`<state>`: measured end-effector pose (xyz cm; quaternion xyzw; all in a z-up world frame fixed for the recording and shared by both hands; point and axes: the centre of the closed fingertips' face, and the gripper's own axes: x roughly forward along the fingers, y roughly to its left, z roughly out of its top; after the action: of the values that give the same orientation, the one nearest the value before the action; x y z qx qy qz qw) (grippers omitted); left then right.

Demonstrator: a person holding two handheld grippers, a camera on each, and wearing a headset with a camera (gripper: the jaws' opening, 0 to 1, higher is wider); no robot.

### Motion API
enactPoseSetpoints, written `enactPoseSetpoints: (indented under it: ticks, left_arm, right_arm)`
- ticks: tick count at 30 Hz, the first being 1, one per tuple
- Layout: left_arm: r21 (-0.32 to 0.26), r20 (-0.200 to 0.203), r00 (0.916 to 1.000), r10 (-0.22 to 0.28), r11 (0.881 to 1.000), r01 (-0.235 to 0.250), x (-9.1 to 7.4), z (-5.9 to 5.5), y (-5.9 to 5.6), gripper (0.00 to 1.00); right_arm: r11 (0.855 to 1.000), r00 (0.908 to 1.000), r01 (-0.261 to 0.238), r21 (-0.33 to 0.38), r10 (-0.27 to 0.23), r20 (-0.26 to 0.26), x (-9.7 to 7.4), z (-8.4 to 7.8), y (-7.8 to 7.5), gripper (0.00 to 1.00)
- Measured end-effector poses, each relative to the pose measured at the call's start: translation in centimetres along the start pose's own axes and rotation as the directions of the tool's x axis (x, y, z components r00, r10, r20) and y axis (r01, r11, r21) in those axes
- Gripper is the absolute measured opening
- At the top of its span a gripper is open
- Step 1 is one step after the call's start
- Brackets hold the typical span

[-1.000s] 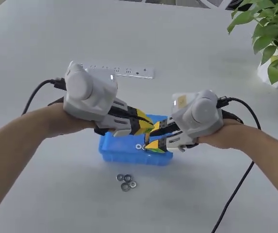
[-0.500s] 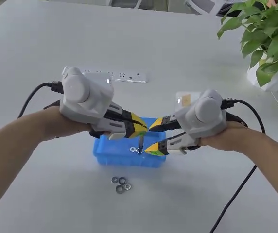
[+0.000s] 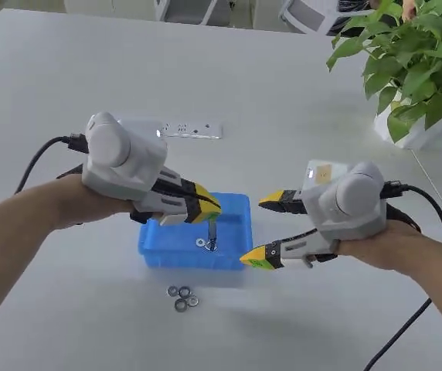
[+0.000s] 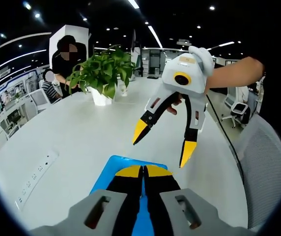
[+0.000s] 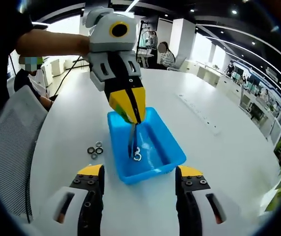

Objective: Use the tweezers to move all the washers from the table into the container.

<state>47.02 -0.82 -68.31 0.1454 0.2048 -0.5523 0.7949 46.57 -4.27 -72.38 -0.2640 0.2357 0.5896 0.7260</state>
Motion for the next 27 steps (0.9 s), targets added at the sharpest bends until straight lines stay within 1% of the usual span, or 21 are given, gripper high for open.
enactPoseSetpoints:
  ticks: [5,12,16,18,20,23,27]
  left_arm:
    - [0.000,0.002,1.0000,0.005,1.000,-0.005,-0.4,0.6,0.0,0.05]
    - [-0.001,0.005,0.9996,0.029,1.000,-0.029,-1.5,2.2,0.3,0.05]
    - [-0.001,-0.002,0.9993,0.038,0.999,-0.038,-2.2,2.9,0.3,0.05]
    - [-0.001,-0.006,0.9992,0.041,0.999,-0.041,-2.6,3.3,0.2,0.05]
    - [0.000,-0.012,0.9990,0.042,0.999,-0.042,-2.8,3.5,0.1,0.05]
    - [0.007,-0.014,0.9992,0.039,0.999,-0.039,-3.3,3.9,-0.2,0.05]
    - [0.014,-0.017,0.9993,0.033,0.999,-0.033,-3.6,4.2,-0.8,0.05]
  right_arm:
    - [1.000,0.9999,0.015,0.017,-0.015,0.002,-0.8,-0.3,0.4,0.63]
    - [0.999,0.9991,0.040,0.033,-0.040,0.012,-1.8,-0.4,1.2,0.66]
    - [0.998,0.9986,0.050,0.040,-0.050,0.017,-2.4,-0.2,1.5,0.68]
    - [0.997,0.9981,0.057,0.043,-0.058,0.019,-2.7,-0.2,1.7,0.69]
    - [0.997,0.9978,0.062,0.046,-0.063,0.022,-2.9,-0.1,1.9,0.69]
    - [0.997,0.9976,0.065,0.045,-0.066,0.019,-3.1,-0.1,2.4,0.71]
    - [0.997,0.9976,0.066,0.045,-0.067,0.019,-3.3,-0.1,2.8,0.71]
